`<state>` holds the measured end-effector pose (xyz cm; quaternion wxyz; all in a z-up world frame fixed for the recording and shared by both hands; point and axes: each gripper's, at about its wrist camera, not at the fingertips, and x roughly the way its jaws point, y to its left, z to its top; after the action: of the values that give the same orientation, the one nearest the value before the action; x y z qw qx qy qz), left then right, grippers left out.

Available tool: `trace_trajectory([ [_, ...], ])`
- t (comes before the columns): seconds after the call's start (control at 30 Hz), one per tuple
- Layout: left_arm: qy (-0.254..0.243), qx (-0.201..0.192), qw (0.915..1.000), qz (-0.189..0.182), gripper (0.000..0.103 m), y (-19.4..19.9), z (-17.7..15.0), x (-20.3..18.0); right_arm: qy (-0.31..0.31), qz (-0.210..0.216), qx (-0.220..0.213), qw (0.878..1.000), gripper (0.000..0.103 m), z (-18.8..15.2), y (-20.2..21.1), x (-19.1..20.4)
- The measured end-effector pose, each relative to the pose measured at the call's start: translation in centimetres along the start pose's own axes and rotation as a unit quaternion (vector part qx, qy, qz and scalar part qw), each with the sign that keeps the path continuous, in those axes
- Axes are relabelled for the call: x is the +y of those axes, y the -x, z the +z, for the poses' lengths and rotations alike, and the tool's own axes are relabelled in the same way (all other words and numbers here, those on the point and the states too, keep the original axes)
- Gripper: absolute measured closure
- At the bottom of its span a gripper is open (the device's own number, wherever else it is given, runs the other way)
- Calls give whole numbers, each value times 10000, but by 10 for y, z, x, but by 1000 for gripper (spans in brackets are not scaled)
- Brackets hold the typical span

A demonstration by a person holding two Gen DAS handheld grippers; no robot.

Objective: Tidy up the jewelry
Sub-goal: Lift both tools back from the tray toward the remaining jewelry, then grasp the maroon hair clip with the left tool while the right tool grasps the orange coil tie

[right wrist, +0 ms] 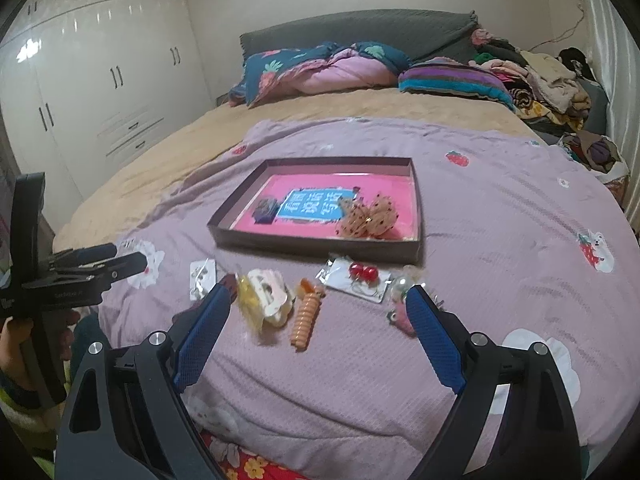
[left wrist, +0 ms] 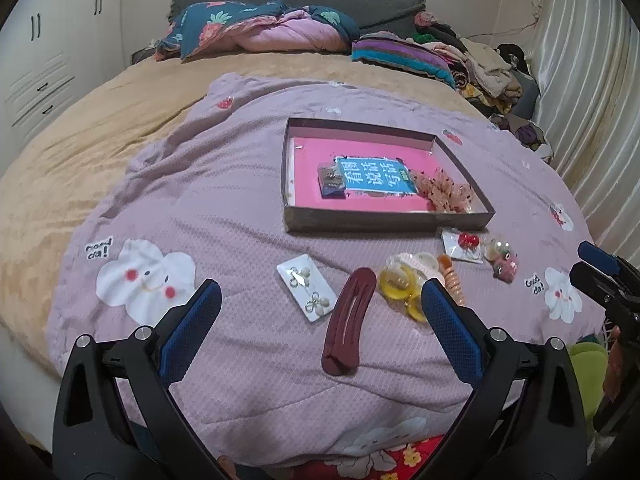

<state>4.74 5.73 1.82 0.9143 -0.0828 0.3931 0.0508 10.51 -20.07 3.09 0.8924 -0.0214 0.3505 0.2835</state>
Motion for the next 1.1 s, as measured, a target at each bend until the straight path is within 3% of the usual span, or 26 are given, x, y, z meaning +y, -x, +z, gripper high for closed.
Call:
trace_trajectory([
  [0.43,11,353,9994,-73,10,-18,-22,8,35,113,477,9988,15,-23,-28,6],
  [0.67,-21,745,9970,-229,11,-43,-40,9,23,91,780,9969,24,-33,-51,6],
  [1.03,-213,1160,9921,-433,34,-82,-47,-8,138,45,1211,9925,43,-42,-98,4],
  [1.1,-217,1211,9913,-466,40,-87,-47,-10,170,63,1309,9912,52,-42,-108,4],
])
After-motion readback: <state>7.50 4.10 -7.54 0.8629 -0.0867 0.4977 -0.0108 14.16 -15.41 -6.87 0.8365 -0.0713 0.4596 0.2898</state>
